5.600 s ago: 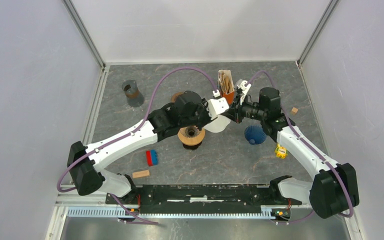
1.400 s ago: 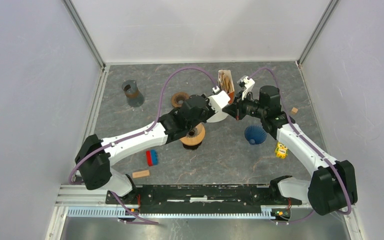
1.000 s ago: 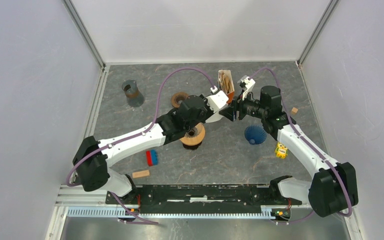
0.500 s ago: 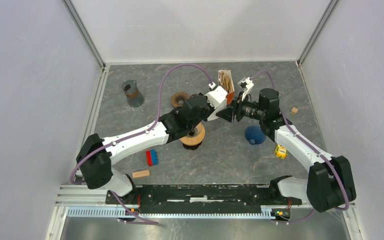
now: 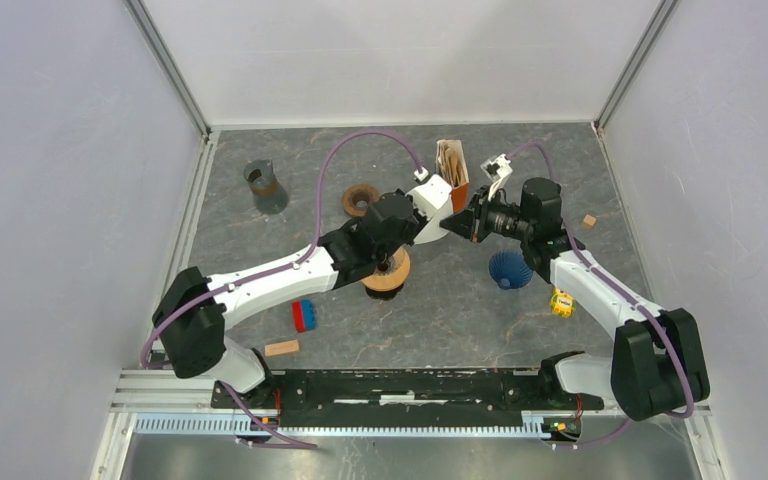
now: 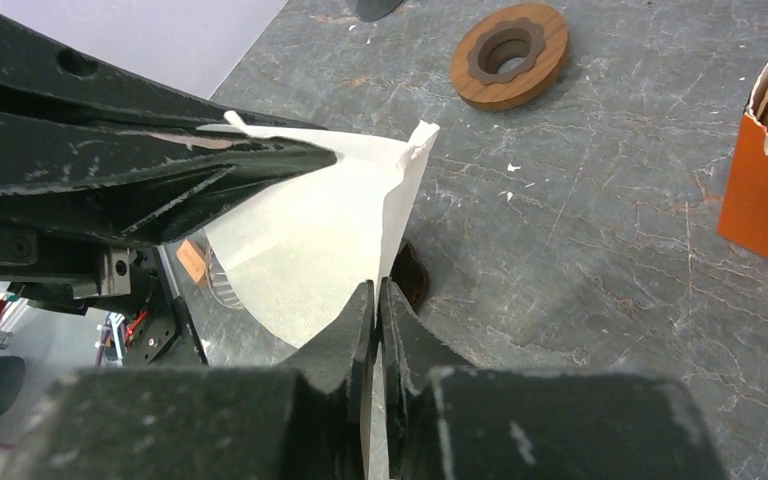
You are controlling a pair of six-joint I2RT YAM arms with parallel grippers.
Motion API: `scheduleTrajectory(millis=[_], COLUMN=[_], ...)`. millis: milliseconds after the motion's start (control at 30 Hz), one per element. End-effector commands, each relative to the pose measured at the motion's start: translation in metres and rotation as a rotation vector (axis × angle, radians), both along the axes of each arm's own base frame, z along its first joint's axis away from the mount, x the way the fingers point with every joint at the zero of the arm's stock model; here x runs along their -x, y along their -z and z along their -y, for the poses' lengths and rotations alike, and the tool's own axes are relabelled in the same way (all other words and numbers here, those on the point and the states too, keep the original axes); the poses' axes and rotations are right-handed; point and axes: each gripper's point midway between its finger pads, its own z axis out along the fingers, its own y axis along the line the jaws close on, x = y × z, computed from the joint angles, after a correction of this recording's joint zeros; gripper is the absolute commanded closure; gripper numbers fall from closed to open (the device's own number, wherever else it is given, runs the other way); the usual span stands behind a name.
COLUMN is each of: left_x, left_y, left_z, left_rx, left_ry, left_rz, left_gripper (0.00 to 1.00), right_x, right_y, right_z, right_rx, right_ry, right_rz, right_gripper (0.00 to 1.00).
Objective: Place the coffee filter in the dripper
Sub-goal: Place the coffee filter in the coffee dripper.
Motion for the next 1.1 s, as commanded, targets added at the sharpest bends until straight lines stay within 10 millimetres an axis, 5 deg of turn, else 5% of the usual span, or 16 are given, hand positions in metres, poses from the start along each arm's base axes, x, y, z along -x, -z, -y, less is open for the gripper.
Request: scheduleTrajectory(millis=[0, 400, 767, 1067], left_x=[0.001, 0.001, 0.007, 0.005], left_y=[-0.015, -0.023, -0.021, -0.026], left_z=[0.007, 0.005, 0.022, 0.020], left_rx=[0.096, 0.099, 0.097, 0.080], left_ry=[0.002, 0.009, 0.094, 0.090], left_rz=[0.031, 0.062, 0.017, 0.040], left_gripper=[0.98, 0.95, 0.64, 0.69], right_x=[-0.003, -0.009, -0.002, -0.002], right_y=[-0.012, -0.012, -0.028, -0.021], right_z=[0.002, 0.014, 0.009, 0.010], right_rx=[-0.011, 0.094, 0.138, 0.192], right_ry=[0.007, 0.049, 0.022, 0.022], right_rz=[0.061, 0.143, 0.234, 0.249], right_gripper=[0.95, 1.00, 1.00, 1.00])
